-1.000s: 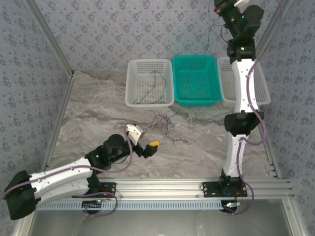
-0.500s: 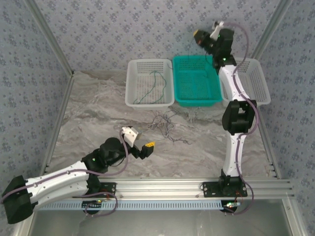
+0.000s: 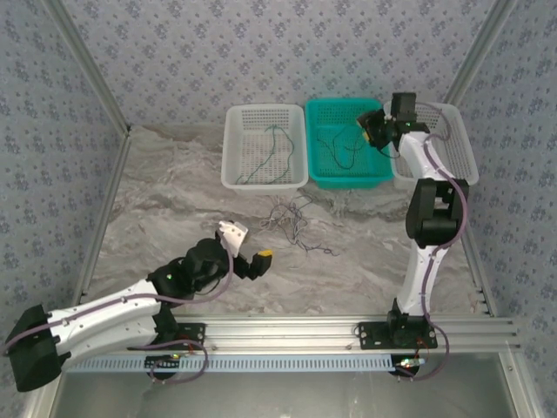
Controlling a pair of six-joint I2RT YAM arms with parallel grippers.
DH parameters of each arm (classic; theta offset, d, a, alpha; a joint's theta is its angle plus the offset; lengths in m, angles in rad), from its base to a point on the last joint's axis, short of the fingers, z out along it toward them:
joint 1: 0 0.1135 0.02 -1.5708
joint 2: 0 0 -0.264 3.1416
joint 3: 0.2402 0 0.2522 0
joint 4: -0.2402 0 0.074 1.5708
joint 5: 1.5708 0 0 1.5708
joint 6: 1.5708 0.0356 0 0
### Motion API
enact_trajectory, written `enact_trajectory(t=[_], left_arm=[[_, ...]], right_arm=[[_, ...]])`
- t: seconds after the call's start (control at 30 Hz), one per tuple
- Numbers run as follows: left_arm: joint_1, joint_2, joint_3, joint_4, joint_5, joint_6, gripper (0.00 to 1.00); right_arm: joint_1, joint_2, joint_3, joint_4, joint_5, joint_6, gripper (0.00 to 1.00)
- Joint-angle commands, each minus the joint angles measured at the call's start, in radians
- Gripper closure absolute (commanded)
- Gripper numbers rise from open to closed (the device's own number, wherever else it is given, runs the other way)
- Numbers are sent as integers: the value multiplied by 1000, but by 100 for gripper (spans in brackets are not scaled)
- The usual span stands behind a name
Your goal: Untangle the cables
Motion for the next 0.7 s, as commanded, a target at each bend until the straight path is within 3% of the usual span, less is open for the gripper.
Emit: enact_trajectory(t=[0.0, 0.13, 0.23, 0.3, 0.47, 0.6, 0.67], left_arm=[[17, 68, 77, -53, -147, -134, 1], [44, 171, 167, -120, -162, -266, 1], [58, 234, 213, -122, -140, -361, 1], [68, 281, 242, -123, -120, -418, 1], [93, 432, 348, -181, -96, -538, 5], [99, 500, 392, -196, -77, -568, 7], [101, 502, 378, -179, -84, -574, 10]], right_arm=[[19, -158, 49, -151, 47, -169, 0], [-4, -301, -38, -78, -99, -188, 0], [15, -456, -144, -101, -118, -258, 0], [68, -581, -264, -111, -51, -335, 0], [307, -901, -633, -61, 197, -459, 0], [404, -976, -849, -92, 202, -457, 0], [449, -947, -909, -77, 84, -444, 3]])
